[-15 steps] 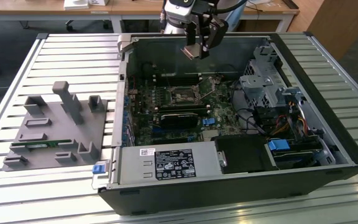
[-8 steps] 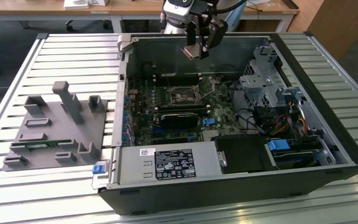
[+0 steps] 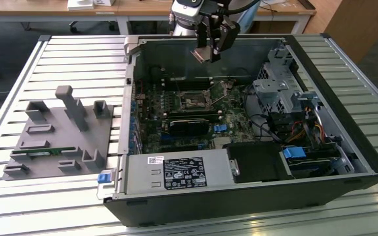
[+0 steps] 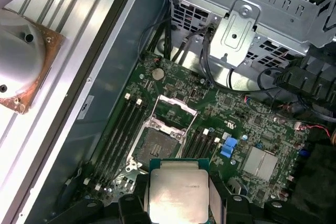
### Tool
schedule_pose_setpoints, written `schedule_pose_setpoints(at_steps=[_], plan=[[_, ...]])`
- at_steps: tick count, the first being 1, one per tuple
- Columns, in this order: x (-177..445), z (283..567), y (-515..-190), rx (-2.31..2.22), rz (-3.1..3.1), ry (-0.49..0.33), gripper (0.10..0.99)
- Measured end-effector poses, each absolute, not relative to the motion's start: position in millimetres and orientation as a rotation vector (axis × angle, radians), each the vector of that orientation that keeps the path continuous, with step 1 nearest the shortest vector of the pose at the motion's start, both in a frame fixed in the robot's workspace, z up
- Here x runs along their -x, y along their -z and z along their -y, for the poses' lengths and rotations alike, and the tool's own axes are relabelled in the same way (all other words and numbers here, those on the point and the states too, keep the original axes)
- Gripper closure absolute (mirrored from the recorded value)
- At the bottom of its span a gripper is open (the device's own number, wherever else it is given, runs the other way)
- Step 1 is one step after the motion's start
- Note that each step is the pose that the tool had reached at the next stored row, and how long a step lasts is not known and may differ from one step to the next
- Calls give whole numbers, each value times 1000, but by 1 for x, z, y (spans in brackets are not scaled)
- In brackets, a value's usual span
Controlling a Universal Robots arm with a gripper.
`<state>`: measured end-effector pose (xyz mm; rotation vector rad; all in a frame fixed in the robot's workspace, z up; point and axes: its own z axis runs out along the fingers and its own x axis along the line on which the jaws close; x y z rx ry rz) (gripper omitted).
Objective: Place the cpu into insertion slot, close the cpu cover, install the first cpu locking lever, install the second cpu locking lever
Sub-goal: 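Place the cpu into insertion slot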
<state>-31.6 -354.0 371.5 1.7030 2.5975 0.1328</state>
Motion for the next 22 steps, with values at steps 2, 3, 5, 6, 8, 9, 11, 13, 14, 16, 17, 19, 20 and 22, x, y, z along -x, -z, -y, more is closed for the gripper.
schedule_pose_setpoints(at_steps=[2, 3, 5, 6, 8, 9, 11, 13, 14, 16, 17, 19, 20, 22], plan=[[32, 354, -371, -1709, -2593, -133, 545], [32, 354, -371, -1712, -2591, -133, 545], [32, 354, -371, -1718, -2587, -132, 545], [32, 354, -371, -1721, -2585, -132, 545], [32, 354, -371, -1727, -2581, -132, 545], [32, 354, -371, -1729, -2579, -132, 545], [32, 354, -371, -1732, -2577, -132, 545], [32, 354, -371, -1736, -2574, -132, 545], [32, 354, -371, -1737, -2573, -132, 545], [33, 354, -371, -1739, -2572, -132, 545], [33, 354, -370, -1740, -2571, -132, 545], [33, 354, -370, -1741, -2570, -132, 545], [33, 354, -369, -1742, -2570, -132, 545], [33, 354, -369, -1742, -2570, -132, 545]])
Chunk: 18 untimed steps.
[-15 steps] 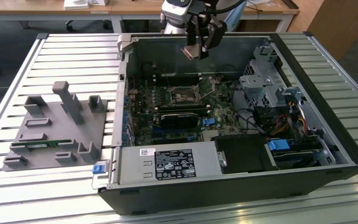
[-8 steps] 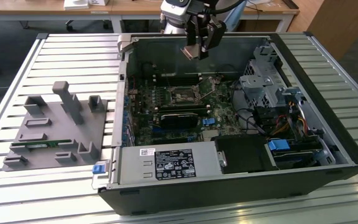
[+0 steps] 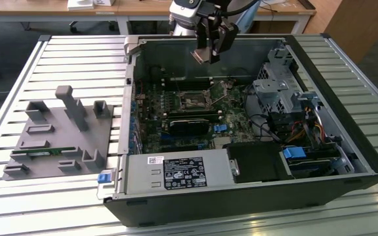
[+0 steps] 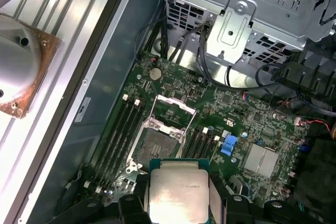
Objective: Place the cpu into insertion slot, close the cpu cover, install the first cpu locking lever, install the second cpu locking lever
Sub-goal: 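Place the cpu into insertion slot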
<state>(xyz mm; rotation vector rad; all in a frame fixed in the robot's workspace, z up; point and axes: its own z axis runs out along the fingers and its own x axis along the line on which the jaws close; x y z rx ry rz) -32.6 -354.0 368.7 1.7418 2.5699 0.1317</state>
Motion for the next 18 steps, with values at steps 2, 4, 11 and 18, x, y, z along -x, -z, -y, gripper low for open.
schedule_pose_setpoints(at_steps=[2, 4, 11, 18], plan=[[33, 354, -368, -1742, -2570, -131, 545], [33, 354, -367, -1741, -2569, -128, 545], [33, 354, -364, -1741, -2569, -128, 545], [33, 354, -360, -1741, -2569, -128, 545]])
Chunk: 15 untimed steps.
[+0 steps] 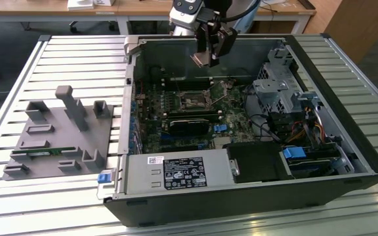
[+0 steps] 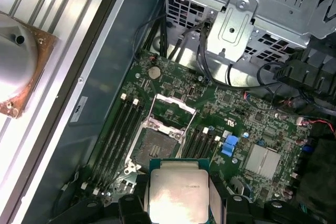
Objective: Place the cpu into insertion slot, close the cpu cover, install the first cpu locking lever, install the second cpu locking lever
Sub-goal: 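Place the cpu into insertion slot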
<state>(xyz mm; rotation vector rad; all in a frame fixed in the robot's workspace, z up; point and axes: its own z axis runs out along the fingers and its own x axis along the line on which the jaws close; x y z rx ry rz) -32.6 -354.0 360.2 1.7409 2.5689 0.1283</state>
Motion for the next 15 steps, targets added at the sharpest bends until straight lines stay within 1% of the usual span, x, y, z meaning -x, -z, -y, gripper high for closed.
schedule_pose_setpoints(at_steps=[15], plan=[[33, 354, -354, -1741, -2569, -128, 545]])
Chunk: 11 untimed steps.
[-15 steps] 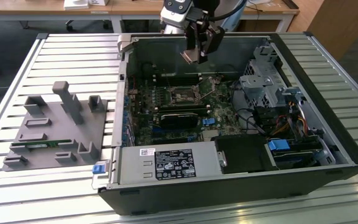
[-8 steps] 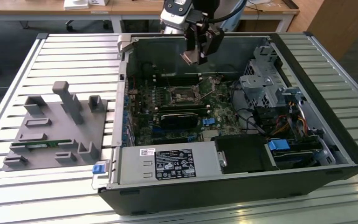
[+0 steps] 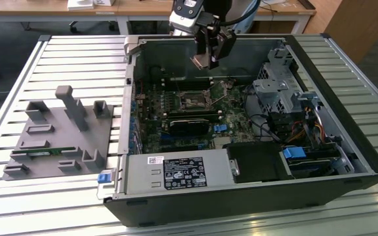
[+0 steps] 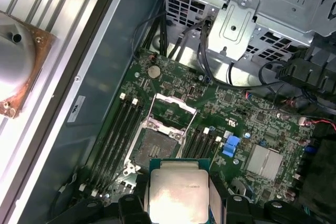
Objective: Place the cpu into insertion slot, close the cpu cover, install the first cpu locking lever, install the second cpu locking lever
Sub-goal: 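Place the cpu into insertion slot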
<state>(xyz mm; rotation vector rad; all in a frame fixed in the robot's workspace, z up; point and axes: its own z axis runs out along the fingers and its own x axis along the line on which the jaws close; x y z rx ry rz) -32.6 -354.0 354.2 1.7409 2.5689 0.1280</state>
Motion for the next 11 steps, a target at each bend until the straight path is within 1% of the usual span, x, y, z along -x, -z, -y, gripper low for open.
schedule_pose_setpoints(at_steps=[11], plan=[[33, 354, -352, -1741, -2569, -128, 545]])
